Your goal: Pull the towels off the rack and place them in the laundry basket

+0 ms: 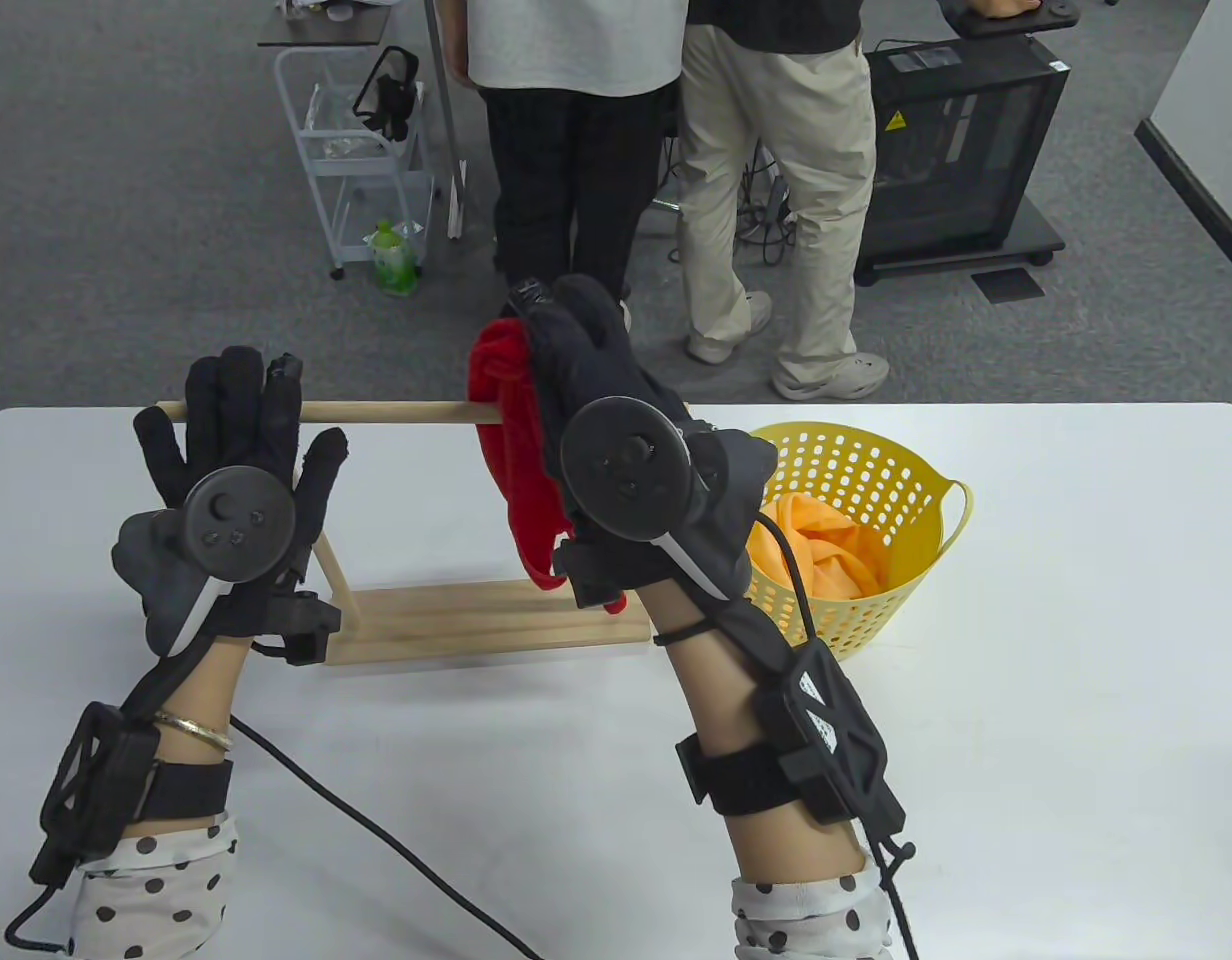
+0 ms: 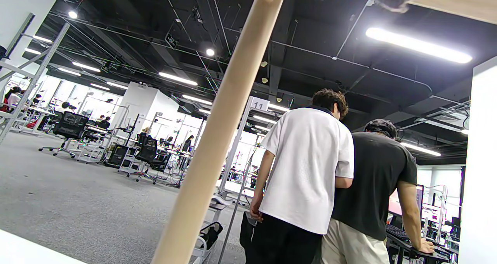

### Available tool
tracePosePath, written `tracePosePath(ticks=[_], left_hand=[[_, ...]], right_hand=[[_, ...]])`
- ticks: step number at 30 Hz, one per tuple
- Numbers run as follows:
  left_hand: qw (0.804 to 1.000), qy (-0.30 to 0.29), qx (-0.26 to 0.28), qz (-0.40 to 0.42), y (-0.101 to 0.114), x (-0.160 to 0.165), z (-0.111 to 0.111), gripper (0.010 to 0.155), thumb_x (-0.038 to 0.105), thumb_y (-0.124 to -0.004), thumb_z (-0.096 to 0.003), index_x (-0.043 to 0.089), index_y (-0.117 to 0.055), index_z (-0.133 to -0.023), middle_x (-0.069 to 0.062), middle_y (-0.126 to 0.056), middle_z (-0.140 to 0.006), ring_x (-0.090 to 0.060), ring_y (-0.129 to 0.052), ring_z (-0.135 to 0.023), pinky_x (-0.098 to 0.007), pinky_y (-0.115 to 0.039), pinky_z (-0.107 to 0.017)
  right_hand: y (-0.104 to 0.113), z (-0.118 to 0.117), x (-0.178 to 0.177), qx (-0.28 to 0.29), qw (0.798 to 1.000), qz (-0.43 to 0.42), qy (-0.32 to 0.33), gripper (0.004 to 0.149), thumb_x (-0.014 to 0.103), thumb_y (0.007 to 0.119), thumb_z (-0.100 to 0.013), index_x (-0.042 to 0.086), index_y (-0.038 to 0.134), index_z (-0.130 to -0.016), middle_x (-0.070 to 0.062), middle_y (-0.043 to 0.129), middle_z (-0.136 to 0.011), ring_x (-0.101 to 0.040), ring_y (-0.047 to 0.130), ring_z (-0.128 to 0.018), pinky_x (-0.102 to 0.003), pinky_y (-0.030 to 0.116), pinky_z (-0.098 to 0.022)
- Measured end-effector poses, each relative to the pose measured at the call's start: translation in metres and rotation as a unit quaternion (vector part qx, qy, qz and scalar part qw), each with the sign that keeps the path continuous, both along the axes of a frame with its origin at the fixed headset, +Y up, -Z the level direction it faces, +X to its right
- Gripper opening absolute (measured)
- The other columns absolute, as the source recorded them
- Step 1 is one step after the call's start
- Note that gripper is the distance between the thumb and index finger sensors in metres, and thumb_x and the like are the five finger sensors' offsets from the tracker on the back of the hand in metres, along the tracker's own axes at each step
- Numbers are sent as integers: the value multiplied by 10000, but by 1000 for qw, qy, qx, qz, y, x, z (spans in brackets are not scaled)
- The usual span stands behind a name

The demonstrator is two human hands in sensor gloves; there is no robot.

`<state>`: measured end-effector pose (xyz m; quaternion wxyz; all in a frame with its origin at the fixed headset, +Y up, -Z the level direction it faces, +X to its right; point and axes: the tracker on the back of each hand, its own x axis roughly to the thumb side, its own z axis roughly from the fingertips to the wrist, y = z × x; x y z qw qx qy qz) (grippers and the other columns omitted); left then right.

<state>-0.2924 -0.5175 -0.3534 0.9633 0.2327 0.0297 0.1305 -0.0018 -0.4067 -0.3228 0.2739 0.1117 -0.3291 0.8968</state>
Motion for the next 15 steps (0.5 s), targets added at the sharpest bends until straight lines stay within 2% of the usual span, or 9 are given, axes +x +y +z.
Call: tracePosePath(ticks=[4,10,15], left_hand=[[1000,0,0,0,0,0,0,688,603,-559,-629,360,-384,-1248,113,-244,-1340,-172,-162,-1264,-518,-26,-913],[1000,1,-1,-1,0,0,0,686,604,-559,-628,363,-383,-1247,112,-243,-1340,-172,-163,-1264,-518,-25,-913],[1000,2,0,-3,0,0,1,687,604,-558,-629,363,-379,-1248,112,-243,-1339,-172,-164,-1264,-519,-27,-913]], right_hand=[[9,6,9,18,1000,-3,-6,506,290,644,-627,290,594,-1130,-70,506,-1187,-154,839,-970,-293,750,-759],[26,17,30,51,998,5,-33,512,264,637,-627,294,585,-1135,-71,482,-1196,-151,822,-988,-289,733,-777],[39,25,53,67,996,-17,-58,532,270,630,-630,313,537,-1152,-51,390,-1221,-158,736,-1051,-304,649,-830]])
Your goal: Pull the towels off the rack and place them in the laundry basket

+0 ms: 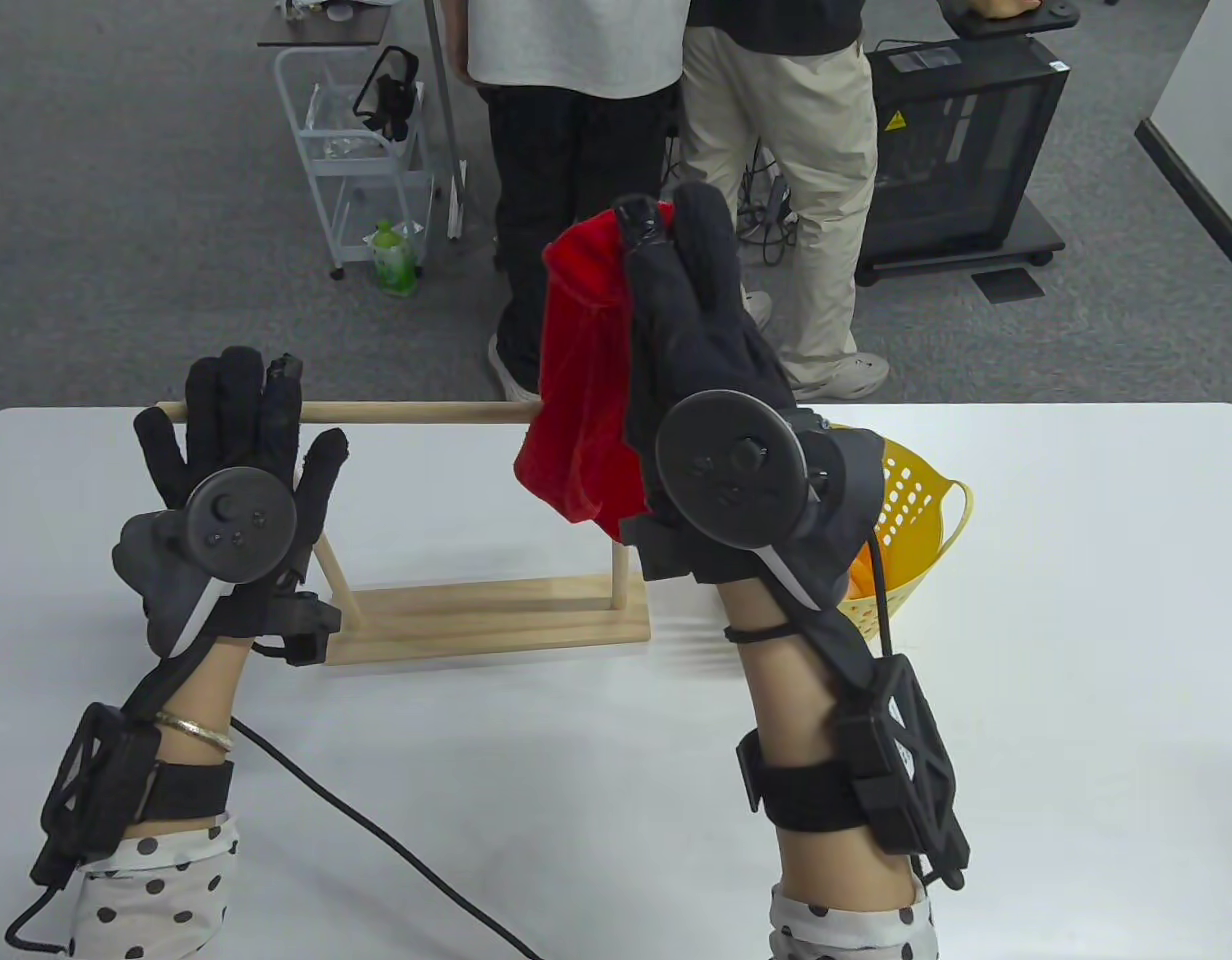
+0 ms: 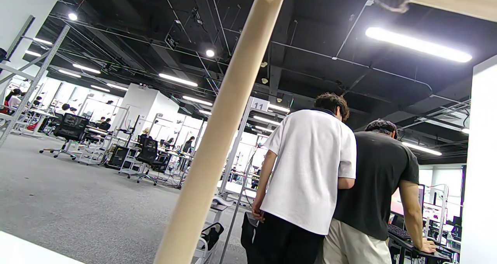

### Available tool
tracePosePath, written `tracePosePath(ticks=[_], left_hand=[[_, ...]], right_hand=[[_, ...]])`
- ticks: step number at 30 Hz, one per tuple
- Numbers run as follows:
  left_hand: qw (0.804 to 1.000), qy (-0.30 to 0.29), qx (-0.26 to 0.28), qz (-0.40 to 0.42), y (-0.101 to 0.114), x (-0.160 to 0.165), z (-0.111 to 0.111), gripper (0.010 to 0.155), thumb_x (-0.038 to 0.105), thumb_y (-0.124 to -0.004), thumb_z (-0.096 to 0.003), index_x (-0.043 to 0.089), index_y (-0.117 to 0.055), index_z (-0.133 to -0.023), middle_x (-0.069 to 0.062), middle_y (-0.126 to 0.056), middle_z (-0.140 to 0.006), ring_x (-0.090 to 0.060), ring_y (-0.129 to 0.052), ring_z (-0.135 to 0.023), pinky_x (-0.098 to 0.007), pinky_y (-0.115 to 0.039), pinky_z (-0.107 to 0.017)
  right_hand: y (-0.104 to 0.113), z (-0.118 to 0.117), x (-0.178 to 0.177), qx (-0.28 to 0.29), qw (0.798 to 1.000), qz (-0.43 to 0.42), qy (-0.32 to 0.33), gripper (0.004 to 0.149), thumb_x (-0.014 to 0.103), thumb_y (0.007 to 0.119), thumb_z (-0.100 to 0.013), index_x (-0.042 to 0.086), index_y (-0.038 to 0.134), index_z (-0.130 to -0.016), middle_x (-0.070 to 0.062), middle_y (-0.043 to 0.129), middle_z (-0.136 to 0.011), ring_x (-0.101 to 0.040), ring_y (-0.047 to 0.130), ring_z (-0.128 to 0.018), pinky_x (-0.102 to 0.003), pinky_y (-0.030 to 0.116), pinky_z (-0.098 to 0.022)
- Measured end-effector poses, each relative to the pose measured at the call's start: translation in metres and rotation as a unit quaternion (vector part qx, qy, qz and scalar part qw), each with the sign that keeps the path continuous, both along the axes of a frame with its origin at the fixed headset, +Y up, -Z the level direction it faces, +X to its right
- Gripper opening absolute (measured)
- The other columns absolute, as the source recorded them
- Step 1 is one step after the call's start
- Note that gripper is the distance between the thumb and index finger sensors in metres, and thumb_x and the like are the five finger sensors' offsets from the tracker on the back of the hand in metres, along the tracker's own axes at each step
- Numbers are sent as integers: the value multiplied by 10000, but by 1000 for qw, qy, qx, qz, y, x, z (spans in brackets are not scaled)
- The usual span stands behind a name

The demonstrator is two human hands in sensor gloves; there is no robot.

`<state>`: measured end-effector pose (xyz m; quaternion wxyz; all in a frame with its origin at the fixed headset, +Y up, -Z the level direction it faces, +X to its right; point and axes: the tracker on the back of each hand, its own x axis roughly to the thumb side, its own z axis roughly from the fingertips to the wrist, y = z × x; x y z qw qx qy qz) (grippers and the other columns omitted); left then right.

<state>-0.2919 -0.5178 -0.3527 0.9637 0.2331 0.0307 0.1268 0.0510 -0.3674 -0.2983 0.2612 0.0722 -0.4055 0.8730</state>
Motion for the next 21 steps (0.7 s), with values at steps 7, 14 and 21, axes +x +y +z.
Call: tracePosePath(ticks=[7,14,21], left_hand=[[1000,1,0,-1,0,0,0,688,604,-558,-629,364,-374,-1248,111,-240,-1339,-173,-162,-1264,-520,-26,-913],[1000,2,0,-2,-1,1,0,687,604,-558,-629,364,-376,-1246,110,-239,-1339,-173,-162,-1264,-519,-27,-913],[1000,2,2,-2,-1,1,-1,688,604,-557,-629,360,-377,-1247,109,-237,-1340,-176,-161,-1264,-520,-27,-912]], right_hand=[[15,11,32,28,997,13,-66,547,275,632,-632,304,507,-1164,-56,355,-1224,-167,704,-1068,-315,620,-841],[19,15,55,26,992,29,-118,546,281,638,-633,295,512,-1163,-64,358,-1223,-181,703,-1064,-325,619,-837],[15,13,68,17,989,38,-140,544,283,640,-633,291,517,-1163,-68,361,-1222,-191,702,-1063,-335,616,-835]])
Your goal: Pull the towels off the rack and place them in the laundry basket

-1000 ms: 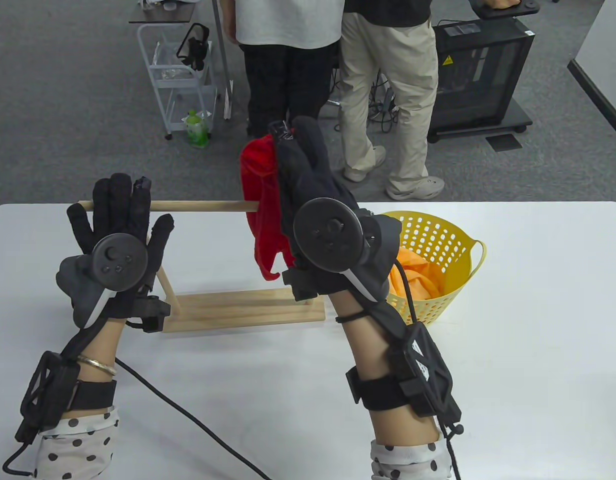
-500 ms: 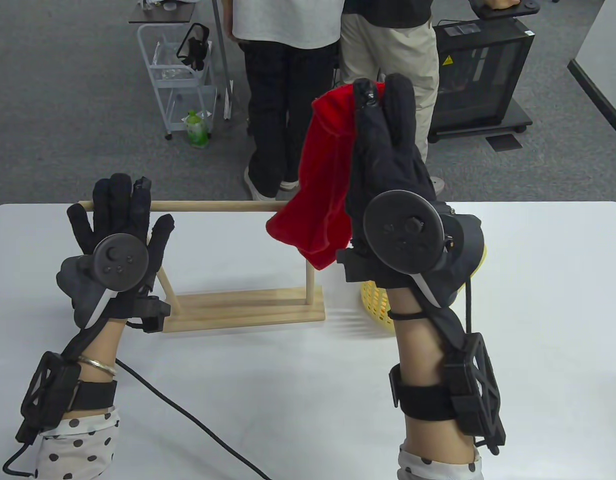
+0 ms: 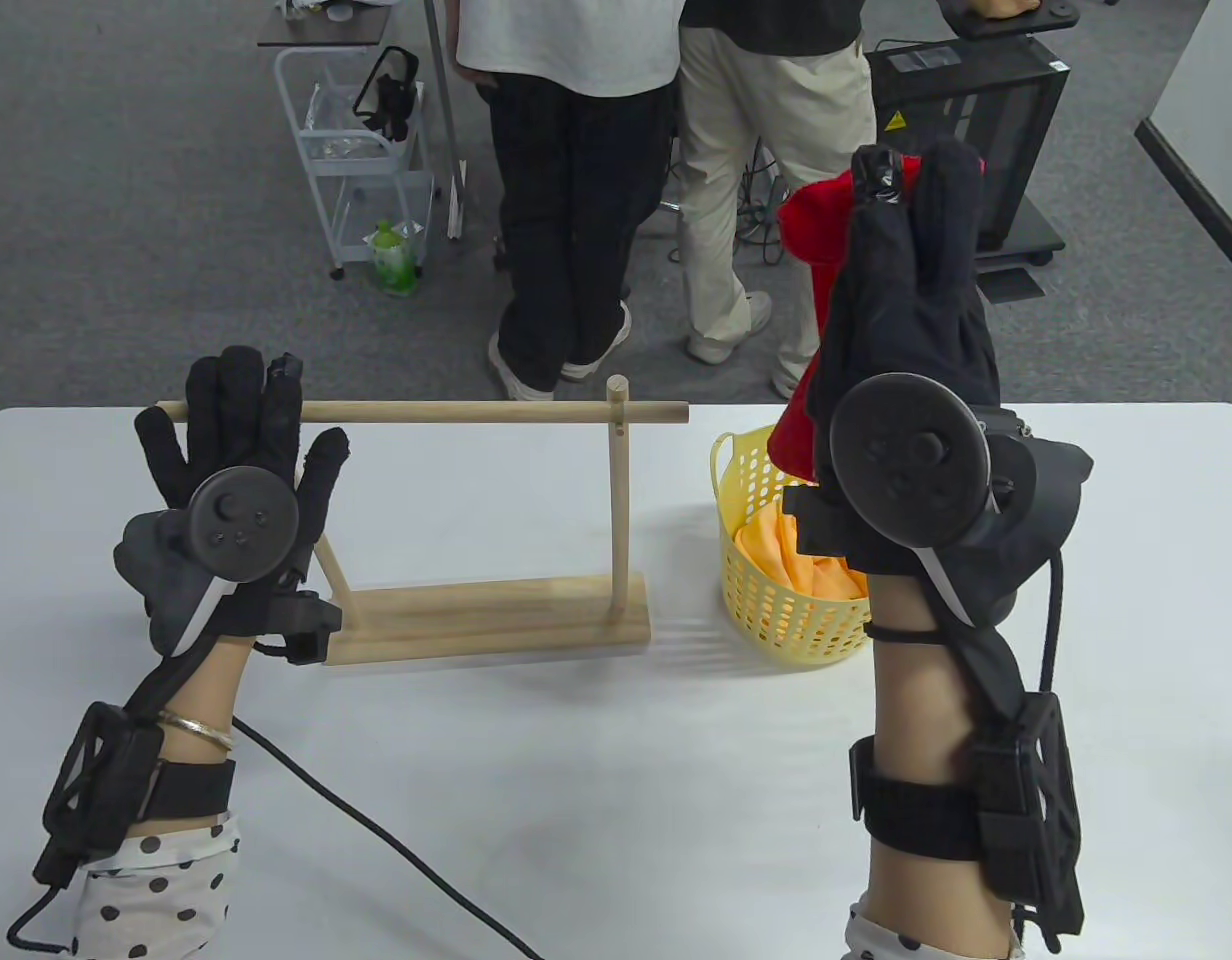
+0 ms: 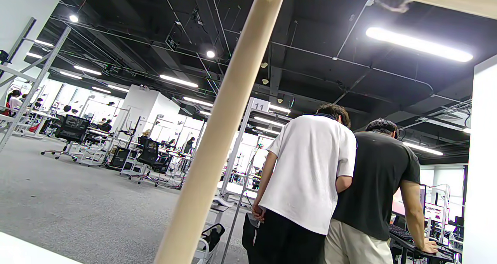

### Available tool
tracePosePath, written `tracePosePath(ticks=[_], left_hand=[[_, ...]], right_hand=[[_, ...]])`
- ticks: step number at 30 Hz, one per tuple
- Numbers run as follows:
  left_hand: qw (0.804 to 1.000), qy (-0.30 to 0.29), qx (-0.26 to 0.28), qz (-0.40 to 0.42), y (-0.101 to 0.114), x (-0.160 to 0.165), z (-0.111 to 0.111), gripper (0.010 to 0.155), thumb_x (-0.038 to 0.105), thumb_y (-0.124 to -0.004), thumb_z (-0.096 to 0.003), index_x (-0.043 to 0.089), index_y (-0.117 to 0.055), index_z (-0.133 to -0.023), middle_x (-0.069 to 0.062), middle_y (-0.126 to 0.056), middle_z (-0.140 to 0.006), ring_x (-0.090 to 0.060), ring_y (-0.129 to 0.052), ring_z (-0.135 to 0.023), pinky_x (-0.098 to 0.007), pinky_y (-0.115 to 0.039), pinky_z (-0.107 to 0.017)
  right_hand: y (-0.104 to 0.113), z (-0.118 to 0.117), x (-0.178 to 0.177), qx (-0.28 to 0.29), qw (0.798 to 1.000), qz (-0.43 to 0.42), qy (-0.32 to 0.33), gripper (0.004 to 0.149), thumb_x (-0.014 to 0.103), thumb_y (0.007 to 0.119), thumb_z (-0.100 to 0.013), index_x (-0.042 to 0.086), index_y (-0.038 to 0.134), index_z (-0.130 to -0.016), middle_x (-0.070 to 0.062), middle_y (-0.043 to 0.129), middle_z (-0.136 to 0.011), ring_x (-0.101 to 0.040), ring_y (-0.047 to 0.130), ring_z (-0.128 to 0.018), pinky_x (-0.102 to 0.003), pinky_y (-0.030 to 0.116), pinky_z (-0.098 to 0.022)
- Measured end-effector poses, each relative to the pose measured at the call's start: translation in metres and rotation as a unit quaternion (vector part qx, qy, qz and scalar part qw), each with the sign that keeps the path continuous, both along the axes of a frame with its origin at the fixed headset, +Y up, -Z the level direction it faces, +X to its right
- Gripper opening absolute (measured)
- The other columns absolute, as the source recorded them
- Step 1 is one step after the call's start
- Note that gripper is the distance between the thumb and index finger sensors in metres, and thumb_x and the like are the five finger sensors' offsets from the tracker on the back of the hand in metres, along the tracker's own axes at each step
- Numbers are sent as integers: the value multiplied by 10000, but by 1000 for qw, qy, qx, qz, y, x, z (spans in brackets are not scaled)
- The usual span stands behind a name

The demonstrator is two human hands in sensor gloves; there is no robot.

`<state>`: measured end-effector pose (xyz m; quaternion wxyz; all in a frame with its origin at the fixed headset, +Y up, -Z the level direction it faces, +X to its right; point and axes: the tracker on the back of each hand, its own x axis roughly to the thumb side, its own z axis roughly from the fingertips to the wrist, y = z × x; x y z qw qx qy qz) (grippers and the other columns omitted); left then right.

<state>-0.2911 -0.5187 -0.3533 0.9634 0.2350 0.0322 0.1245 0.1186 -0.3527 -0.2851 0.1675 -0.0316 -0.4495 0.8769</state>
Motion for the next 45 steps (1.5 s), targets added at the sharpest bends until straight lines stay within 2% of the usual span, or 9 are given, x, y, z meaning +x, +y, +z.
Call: tracePosePath(ticks=[8,16,21,25,32,36,41,43,45], left_hand=[[1000,-4,6,3,-1,0,0,689,604,-557,-630,356,-383,-1249,102,-244,-1341,-181,-163,-1264,-521,-28,-912],[1000,-7,11,6,-1,-1,0,688,604,-558,-629,359,-382,-1248,106,-245,-1340,-177,-165,-1264,-518,-23,-912],[1000,-7,12,6,-1,-1,0,688,604,-558,-630,358,-383,-1248,107,-245,-1340,-178,-165,-1263,-518,-23,-913],[1000,-8,13,5,-2,-1,0,691,604,-558,-629,358,-378,-1249,107,-242,-1340,-177,-162,-1263,-518,-22,-913],[1000,-8,14,5,-2,-1,1,690,605,-557,-629,357,-379,-1249,105,-240,-1340,-178,-162,-1263,-518,-22,-913],[1000,-7,14,5,-2,-1,0,691,604,-558,-629,357,-376,-1249,103,-239,-1340,-178,-162,-1263,-517,-22,-913],[1000,-6,15,4,-2,0,1,691,604,-557,-630,359,-372,-1249,104,-239,-1340,-177,-161,-1263,-519,-24,-913],[1000,-6,15,3,-2,0,1,691,604,-557,-630,356,-374,-1249,106,-239,-1340,-178,-161,-1263,-518,-24,-913],[1000,-6,15,2,-2,0,1,693,605,-557,-630,357,-371,-1250,104,-236,-1340,-180,-162,-1263,-519,-25,-913]], right_hand=[[-17,-10,10,-19,1000,5,-8,545,289,637,-633,289,508,-1163,-80,357,-1221,-196,701,-1061,-341,614,-833],[-41,-30,20,-48,999,3,-15,547,294,632,-634,286,503,-1166,-84,348,-1222,-205,692,-1064,-349,602,-835],[-63,-48,28,-86,996,-2,-17,548,294,629,-634,285,500,-1167,-83,337,-1223,-211,681,-1070,-358,591,-837],[-94,-64,37,-143,990,-7,-15,556,301,625,-636,276,486,-1174,-91,323,-1225,-224,666,-1078,-370,573,-842],[-155,-90,52,-269,962,-36,13,585,354,596,-645,248,436,-1198,-113,299,-1232,-266,650,-1084,-437,526,-843],[-180,-98,55,-326,944,-44,27,592,382,584,-647,253,435,-1205,-92,308,-1246,-303,654,-1079,-487,513,-835],[-202,-104,56,-419,906,-42,41,630,508,555,-636,301,448,-1222,-46,352,-1276,-369,643,-1072,-542,482,-824],[-208,-105,56,-431,902,-24,29,650,537,540,-628,315,429,-1229,-34,379,-1282,-379,568,-1100,-544,414,-840],[-211,-105,56,-418,908,-5,20,653,544,537,-621,315,444,-1225,-25,432,-1273,-363,535,-1110,-536,386,-846]])
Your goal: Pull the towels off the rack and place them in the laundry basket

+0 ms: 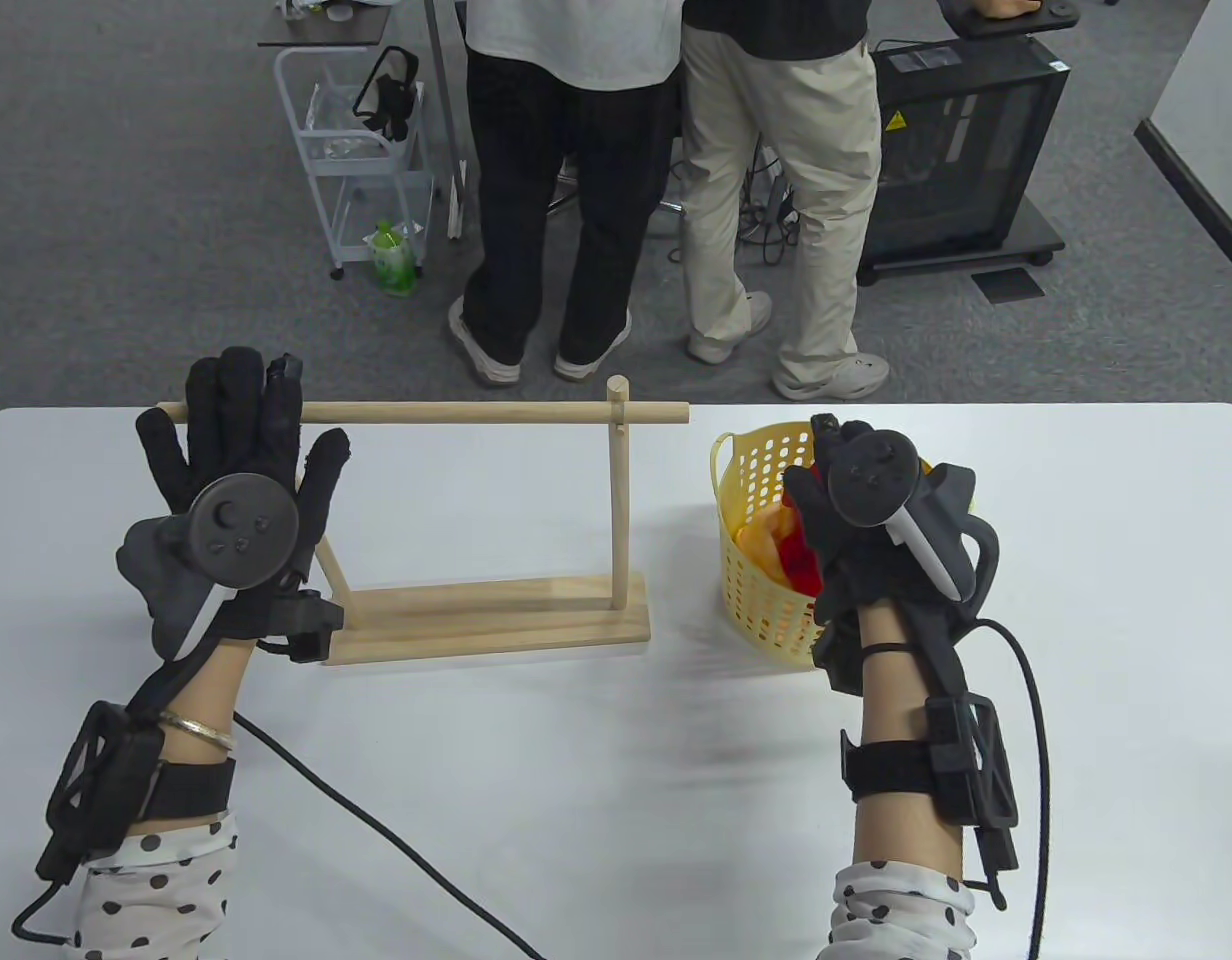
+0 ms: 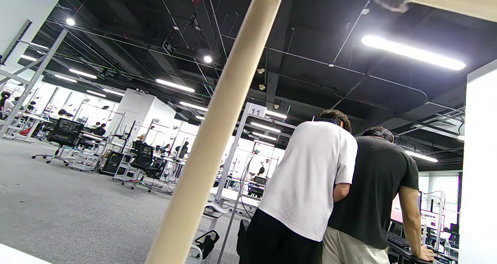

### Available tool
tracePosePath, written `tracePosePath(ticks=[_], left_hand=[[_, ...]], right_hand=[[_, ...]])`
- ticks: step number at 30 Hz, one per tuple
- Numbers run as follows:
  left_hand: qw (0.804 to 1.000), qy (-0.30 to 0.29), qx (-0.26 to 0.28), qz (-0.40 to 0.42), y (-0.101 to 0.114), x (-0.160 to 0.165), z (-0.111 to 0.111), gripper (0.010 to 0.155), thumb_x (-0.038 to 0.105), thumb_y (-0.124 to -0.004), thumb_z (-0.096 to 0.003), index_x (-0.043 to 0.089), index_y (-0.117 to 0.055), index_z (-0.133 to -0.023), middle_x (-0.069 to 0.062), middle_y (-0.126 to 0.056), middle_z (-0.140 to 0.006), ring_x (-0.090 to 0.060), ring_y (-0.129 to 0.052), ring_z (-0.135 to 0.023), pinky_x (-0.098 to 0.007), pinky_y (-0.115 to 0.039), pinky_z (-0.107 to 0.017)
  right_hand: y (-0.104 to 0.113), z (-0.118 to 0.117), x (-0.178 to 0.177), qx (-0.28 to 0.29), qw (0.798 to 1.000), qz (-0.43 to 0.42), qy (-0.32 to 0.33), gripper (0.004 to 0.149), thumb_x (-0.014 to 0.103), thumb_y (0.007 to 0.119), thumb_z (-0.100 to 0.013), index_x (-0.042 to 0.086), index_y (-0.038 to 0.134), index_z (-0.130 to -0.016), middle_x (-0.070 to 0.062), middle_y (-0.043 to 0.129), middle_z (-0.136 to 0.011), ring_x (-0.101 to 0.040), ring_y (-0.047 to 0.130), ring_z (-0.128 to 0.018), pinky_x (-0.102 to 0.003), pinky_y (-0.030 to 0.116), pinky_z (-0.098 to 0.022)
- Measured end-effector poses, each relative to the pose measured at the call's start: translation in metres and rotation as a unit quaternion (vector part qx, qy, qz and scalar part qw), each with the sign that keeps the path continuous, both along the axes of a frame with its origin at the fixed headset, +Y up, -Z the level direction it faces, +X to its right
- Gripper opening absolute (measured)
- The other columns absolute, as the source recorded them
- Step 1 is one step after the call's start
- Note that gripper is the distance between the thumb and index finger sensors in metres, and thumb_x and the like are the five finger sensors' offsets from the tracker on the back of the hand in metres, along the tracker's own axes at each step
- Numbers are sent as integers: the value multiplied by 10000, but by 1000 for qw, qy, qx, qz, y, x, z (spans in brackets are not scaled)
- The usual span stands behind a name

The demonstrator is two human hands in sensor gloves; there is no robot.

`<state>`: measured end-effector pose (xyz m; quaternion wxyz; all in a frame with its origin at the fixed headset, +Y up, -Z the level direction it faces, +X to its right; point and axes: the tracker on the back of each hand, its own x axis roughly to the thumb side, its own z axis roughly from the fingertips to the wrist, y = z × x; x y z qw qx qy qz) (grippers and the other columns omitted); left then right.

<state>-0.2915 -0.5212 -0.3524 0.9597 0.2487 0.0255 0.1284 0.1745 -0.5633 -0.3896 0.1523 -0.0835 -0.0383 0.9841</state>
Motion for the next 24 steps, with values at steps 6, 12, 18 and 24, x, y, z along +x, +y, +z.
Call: tracePosePath(ticks=[6,12,18,24], left_hand=[[1000,0,1,1,0,0,0,691,605,-557,-630,359,-375,-1249,104,-238,-1341,-179,-161,-1263,-520,-24,-912],[1000,-14,-4,18,5,-1,2,707,625,-556,-626,330,-440,-1257,82,-286,-1348,-197,-183,-1268,-527,8,-895],[999,-23,-8,30,11,-3,6,739,661,-539,-613,307,-512,-1261,43,-344,-1356,-249,-201,-1265,-534,29,-884],[999,-28,-9,38,10,-2,4,734,669,-526,-612,334,-478,-1263,13,-331,-1365,-284,-187,-1261,-540,25,-881]], right_hand=[[-6,3,0,3,1000,-6,4,656,560,530,-616,341,429,-1227,-51,332,-1290,-409,349,-1159,-575,273,-845],[-11,12,3,27,1000,9,7,658,568,528,-613,345,436,-1225,-60,242,-1291,-413,253,-1164,-582,214,-839],[-17,25,7,46,999,5,9,670,573,519,-611,328,426,-1228,-75,219,-1286,-400,230,-1163,-569,199,-841],[-22,37,9,64,998,6,14,674,572,519,-610,317,424,-1227,-79,216,-1283,-396,224,-1162,-564,195,-840]])
